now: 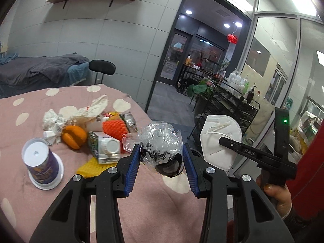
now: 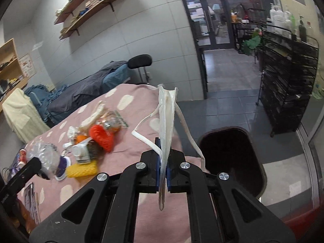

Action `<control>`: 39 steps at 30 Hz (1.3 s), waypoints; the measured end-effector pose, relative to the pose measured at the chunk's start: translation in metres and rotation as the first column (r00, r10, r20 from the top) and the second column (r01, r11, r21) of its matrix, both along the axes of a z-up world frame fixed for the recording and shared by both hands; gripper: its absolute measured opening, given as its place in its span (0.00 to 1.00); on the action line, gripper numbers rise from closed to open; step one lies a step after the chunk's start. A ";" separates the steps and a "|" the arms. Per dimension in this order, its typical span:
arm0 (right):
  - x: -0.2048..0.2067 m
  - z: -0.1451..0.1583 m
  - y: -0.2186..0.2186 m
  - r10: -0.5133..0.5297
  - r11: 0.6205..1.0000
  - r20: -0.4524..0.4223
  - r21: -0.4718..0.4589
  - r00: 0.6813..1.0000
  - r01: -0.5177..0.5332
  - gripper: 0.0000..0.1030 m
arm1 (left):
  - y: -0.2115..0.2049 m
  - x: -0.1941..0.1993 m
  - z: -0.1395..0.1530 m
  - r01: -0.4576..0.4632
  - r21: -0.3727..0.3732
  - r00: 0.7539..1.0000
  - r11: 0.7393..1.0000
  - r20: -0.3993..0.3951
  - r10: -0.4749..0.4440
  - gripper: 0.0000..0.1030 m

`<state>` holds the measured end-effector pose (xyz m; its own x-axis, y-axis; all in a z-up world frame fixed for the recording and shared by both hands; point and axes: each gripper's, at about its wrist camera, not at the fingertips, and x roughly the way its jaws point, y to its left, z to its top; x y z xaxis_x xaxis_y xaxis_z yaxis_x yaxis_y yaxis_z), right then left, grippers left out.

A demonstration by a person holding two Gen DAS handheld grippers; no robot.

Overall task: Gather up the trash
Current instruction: 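Carry both items to the black bin and open both tools to drop them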

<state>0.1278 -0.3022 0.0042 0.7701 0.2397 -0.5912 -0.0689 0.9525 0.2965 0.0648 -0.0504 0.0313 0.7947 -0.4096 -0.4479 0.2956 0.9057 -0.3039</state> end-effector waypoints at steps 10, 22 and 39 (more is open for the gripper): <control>0.065 -0.117 -0.083 -0.245 0.968 -0.235 -0.105 0.941 0.226 0.05 | -0.048 0.022 -0.006 0.138 0.016 0.990 0.990 -0.032 -0.138 0.40; 0.093 -0.194 -0.115 -0.256 0.965 -0.419 -0.052 0.871 0.259 0.17 | -0.100 0.047 -0.016 0.248 0.042 0.965 0.968 -0.100 -0.243 0.40; 0.020 -0.160 -0.153 -0.500 0.865 -0.202 -0.168 0.842 0.474 0.83 | -0.202 0.095 -0.061 0.423 0.052 0.878 0.905 -0.272 -0.394 0.40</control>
<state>0.1475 -0.4555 -0.1563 0.6088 -0.2049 -0.7664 0.4699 0.8715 0.1403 0.1597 -0.2524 -0.0299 0.4235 -0.6121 -0.6678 0.5738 0.7517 -0.3251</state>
